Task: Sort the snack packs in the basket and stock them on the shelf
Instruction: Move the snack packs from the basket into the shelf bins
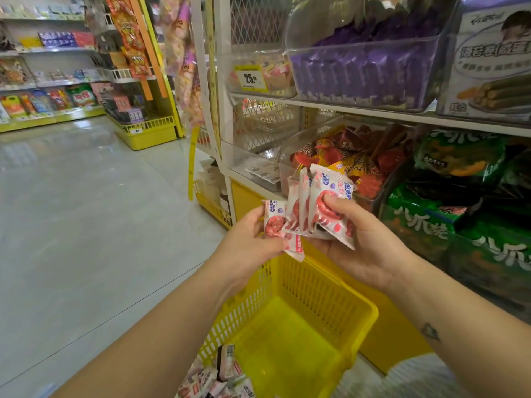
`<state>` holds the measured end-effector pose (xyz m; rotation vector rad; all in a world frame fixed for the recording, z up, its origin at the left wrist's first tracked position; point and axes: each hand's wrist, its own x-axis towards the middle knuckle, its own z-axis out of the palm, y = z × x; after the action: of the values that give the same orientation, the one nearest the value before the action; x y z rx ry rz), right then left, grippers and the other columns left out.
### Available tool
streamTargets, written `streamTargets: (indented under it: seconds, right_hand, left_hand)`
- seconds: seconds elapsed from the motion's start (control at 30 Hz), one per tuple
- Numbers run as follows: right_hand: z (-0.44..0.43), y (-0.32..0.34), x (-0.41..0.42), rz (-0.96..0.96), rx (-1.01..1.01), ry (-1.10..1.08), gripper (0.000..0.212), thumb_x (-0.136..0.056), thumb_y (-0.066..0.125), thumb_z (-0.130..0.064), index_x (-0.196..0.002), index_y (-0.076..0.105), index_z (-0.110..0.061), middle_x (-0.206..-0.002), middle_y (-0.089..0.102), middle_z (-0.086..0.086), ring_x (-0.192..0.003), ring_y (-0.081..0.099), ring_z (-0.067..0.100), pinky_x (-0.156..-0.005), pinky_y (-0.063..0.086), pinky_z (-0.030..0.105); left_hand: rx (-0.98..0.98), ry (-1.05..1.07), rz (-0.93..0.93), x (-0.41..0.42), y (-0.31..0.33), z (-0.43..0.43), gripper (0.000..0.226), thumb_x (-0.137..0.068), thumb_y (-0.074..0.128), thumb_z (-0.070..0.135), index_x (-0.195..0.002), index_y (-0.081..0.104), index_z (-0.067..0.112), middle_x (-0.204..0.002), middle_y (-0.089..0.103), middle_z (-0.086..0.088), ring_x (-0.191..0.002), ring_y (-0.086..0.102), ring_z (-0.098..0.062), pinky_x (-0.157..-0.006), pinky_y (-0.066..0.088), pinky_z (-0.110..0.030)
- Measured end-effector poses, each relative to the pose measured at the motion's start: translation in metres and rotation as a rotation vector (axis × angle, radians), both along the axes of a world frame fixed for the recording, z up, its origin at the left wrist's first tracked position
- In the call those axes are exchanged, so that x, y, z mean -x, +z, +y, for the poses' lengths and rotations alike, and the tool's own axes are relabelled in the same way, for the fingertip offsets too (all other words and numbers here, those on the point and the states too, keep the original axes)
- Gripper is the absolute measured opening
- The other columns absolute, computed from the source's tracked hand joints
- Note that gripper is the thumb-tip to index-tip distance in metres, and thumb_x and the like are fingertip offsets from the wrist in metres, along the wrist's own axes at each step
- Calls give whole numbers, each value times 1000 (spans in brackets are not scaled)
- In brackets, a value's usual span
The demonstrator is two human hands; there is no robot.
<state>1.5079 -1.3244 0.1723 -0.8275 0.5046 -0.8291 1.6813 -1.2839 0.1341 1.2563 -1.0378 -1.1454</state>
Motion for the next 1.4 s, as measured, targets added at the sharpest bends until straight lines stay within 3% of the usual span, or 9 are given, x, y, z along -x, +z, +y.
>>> streamTargets:
  seconds: [0.13, 0.33, 0.43, 0.67, 0.8, 0.97, 1.07, 1.17, 1.4]
  right_hand:
    - [1, -4, -2, 83, 47, -15, 38, -77, 62, -25, -110, 69, -7, -115, 68, 17, -114, 61, 34, -103, 44, 48]
    - [13, 8, 9, 121, 265, -2, 44, -83, 56, -26, -119, 62, -2, -115, 68, 15, -105, 67, 25, -87, 55, 34]
    - [24, 18, 14, 163, 413, -130, 47, -88, 52, -23, -134, 49, -10, -123, 65, 10, -111, 64, 23, -91, 54, 32]
    - [51, 65, 55, 418, 761, -332, 35, -99, 39, -37, -133, 40, -36, -125, 59, -16, -111, 57, -4, -90, 46, 12]
    - [54, 101, 91, 396, 866, -335, 41, -92, 40, -57, -131, 40, -46, -125, 59, -23, -113, 56, -6, -97, 46, 21]
    - [65, 145, 141, 269, 896, -281, 55, -90, 57, -46, -140, 42, -28, -134, 58, -2, -124, 55, 18, -107, 41, 40]
    - [75, 170, 177, 327, 930, -405, 51, -88, 60, -34, -136, 46, -25, -129, 62, -1, -119, 59, 18, -102, 45, 38]
    - [90, 189, 216, 353, 969, -525, 44, -85, 63, -32, -127, 52, -26, -121, 67, -2, -111, 64, 16, -92, 53, 28]
    - [98, 232, 302, 508, 947, -749, 36, -81, 72, -26, -114, 57, -26, -101, 74, -3, -91, 72, 14, -73, 58, 24]
  left_hand:
    - [54, 69, -131, 1, 1, -3, 75, -69, 79, -5, -133, 52, 21, -108, 72, 7, -101, 68, -12, -86, 55, -34]
    - [89, -16, 247, 11, 20, -4, 58, -92, 50, -5, -145, 38, 17, -114, 70, -7, -101, 69, -22, -87, 56, -42]
    - [128, -103, 227, 32, 38, 3, 50, -96, 47, 28, -145, 37, 26, -122, 67, -3, -108, 66, -22, -97, 49, -49]
    - [277, -139, -53, 103, 92, 19, 113, -56, 61, 88, -149, 12, 46, -153, 34, 13, -138, 38, -14, -113, 30, -51]
    - [440, -166, -79, 142, 133, 30, 103, -63, 63, 73, -148, 14, 42, -147, 40, 14, -132, 43, -5, -111, 35, -39]
    - [494, -341, 101, 185, 180, 31, 98, -77, 66, 45, -154, 8, 30, -149, 42, 0, -133, 45, -16, -113, 34, -43]
    - [527, -494, 191, 219, 203, 32, 77, -79, 60, 38, -148, 33, 17, -134, 59, -6, -107, 64, -11, -83, 54, -23]
    - [579, -664, 99, 253, 221, 30, 41, -87, 52, 38, -123, 58, 20, -107, 72, 4, -97, 67, -6, -76, 53, -19]
    - [634, -764, -268, 324, 263, 31, 31, -105, 22, 39, -118, 50, 39, -102, 66, 34, -102, 57, 17, -80, 42, -1]
